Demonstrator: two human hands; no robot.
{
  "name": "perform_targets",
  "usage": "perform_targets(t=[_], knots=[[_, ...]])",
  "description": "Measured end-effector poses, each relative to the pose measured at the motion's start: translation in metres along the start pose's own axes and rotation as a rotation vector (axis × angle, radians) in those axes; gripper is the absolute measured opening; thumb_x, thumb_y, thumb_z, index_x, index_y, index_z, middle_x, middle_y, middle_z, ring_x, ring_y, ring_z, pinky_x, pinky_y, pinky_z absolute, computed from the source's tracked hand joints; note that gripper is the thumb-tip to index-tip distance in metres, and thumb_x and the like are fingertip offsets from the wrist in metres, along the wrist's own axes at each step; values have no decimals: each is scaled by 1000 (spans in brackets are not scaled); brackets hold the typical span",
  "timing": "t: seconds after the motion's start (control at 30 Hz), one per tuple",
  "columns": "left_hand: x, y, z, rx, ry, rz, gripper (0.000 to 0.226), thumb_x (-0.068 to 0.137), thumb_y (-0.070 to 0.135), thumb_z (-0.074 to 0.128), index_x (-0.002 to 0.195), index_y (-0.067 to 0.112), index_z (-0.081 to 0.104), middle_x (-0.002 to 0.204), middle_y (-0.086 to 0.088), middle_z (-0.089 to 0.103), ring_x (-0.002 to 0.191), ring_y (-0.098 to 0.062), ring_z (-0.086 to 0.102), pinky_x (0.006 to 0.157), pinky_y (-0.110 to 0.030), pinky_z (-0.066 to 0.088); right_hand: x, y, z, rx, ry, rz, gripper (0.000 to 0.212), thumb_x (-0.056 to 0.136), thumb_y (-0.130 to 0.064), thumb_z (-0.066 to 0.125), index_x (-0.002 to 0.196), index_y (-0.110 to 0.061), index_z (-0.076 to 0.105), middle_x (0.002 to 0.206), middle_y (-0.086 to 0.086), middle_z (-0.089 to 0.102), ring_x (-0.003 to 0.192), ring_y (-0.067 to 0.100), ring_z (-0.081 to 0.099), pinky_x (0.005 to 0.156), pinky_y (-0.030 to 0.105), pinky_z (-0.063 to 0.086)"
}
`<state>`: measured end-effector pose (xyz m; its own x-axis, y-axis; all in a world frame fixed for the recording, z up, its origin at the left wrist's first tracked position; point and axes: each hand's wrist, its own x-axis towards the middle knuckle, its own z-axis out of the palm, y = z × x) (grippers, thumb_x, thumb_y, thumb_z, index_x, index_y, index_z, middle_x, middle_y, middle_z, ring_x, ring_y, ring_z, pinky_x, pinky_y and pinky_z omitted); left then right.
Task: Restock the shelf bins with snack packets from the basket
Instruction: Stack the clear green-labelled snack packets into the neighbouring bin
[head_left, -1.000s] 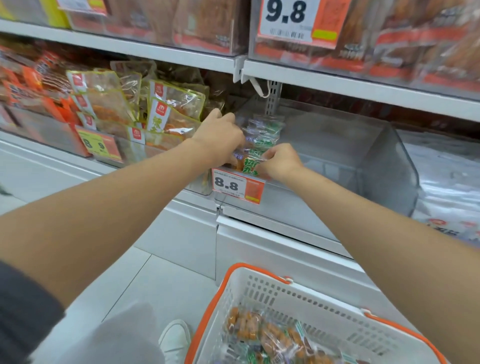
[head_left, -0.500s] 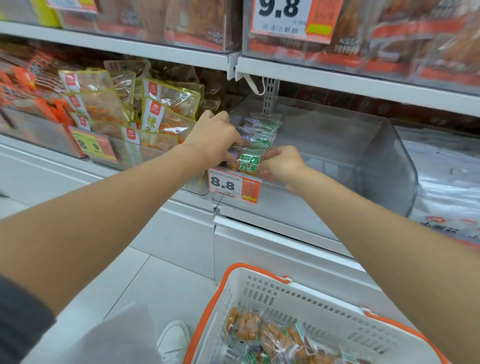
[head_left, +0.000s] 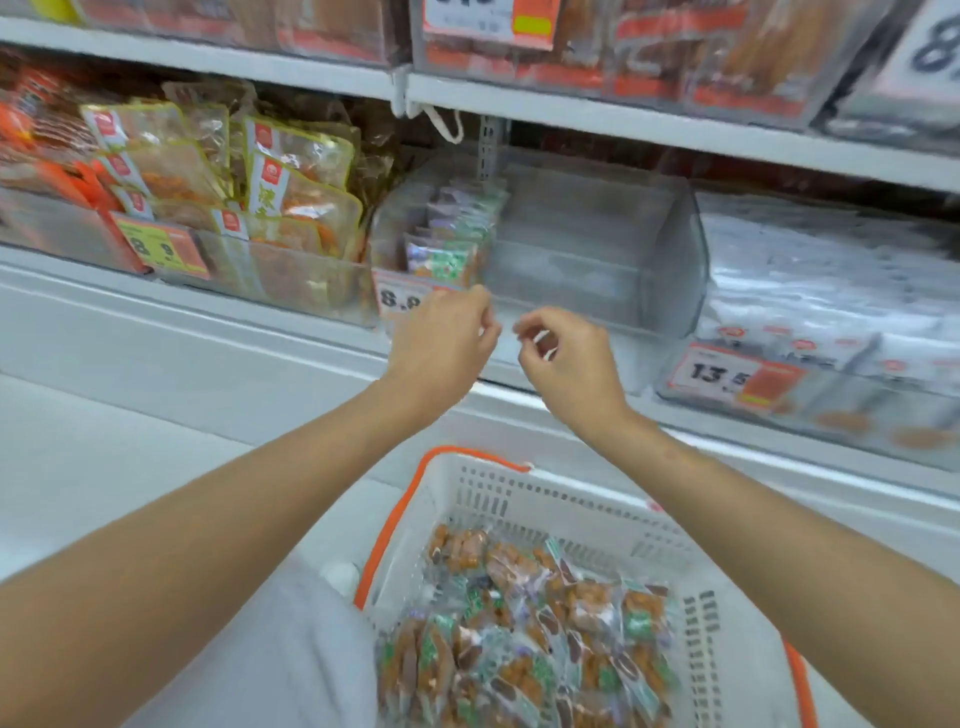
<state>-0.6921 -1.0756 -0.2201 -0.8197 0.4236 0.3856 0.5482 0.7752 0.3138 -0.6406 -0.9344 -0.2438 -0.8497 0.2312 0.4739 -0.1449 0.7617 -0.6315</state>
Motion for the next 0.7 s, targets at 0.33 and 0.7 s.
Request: perform_targets(t=[0.33, 0.7], knots=[[-95, 31, 108, -13, -908, -47, 23, 88, 28, 59, 87, 10, 72, 89, -4, 62, 86, -25, 66, 77, -39, 56, -167, 131, -11, -215, -820, 495, 21, 86, -19, 66, 106, -14, 67, 108, 2, 66, 100, 19, 61, 83, 27, 47], [-129, 30, 148, 69, -1162, -25, 13, 91, 19, 55, 92, 12, 67, 101, -2, 68, 96, -23, 65, 86, -40, 55, -253, 249, 51, -712, -1120, 502, 91, 92, -44, 60, 155, -10, 4, 163, 10, 3, 151, 27, 3, 122, 44, 10]])
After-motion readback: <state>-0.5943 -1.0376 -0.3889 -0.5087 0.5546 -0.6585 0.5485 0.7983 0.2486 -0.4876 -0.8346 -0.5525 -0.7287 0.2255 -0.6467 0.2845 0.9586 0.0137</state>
